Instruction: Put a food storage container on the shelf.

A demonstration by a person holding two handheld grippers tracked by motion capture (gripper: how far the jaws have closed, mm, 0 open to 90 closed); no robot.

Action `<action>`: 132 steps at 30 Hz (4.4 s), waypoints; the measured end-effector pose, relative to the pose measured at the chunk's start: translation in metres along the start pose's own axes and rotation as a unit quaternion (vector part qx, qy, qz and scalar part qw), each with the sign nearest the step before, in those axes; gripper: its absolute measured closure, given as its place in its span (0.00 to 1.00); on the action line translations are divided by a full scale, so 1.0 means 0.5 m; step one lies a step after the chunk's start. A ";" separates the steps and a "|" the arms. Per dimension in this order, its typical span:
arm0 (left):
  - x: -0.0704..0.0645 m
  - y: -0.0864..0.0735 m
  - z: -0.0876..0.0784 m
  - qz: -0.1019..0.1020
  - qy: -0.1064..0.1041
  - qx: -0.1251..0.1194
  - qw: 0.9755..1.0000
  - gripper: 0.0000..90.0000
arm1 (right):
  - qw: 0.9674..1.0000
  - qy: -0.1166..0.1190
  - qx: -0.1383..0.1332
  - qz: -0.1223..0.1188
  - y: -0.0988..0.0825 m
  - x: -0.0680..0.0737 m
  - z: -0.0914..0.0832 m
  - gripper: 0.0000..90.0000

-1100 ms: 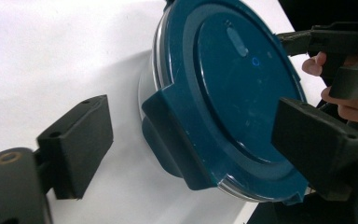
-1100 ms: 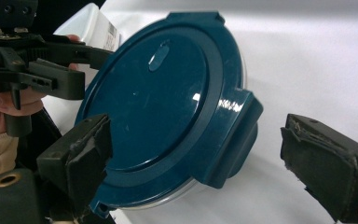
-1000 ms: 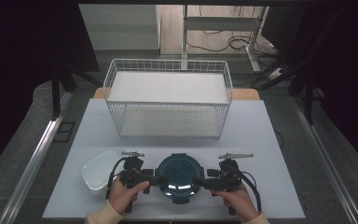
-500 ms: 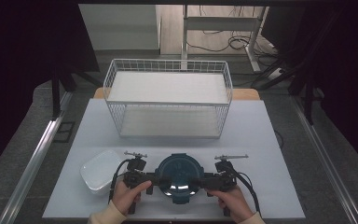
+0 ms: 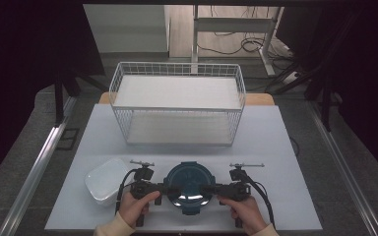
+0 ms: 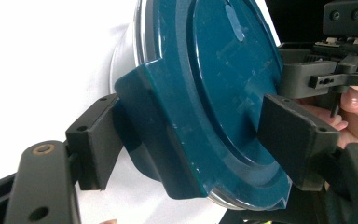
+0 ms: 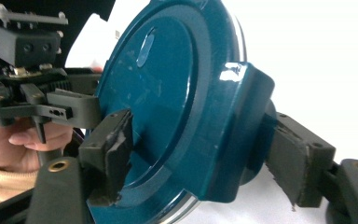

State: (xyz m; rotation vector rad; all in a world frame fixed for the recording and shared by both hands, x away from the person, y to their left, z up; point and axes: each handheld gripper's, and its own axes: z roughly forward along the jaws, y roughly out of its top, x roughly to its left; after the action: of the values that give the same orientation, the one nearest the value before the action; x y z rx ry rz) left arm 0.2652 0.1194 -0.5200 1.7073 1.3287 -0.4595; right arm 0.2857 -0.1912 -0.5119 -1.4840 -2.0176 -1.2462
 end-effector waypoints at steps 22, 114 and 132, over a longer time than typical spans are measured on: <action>-0.024 -0.012 -0.025 -0.004 0.011 -0.022 1.000 0.40 | 1.000 0.001 -0.027 0.014 -0.010 0.020 -0.031 0.47; -0.171 0.183 -0.195 0.079 0.026 -0.085 0.993 0.43 | 0.990 0.018 -0.097 -0.102 0.187 0.194 -0.122 0.49; -0.204 0.283 -0.248 0.095 0.025 -0.096 0.990 0.43 | 0.987 0.020 -0.104 -0.121 0.287 0.246 -0.146 0.50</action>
State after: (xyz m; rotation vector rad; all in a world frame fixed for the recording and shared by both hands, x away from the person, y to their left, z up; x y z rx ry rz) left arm 0.3294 0.1590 -0.3198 1.6719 1.1895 -0.1742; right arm 0.3494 -0.1673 -0.3209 -1.3169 -2.1440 -1.6151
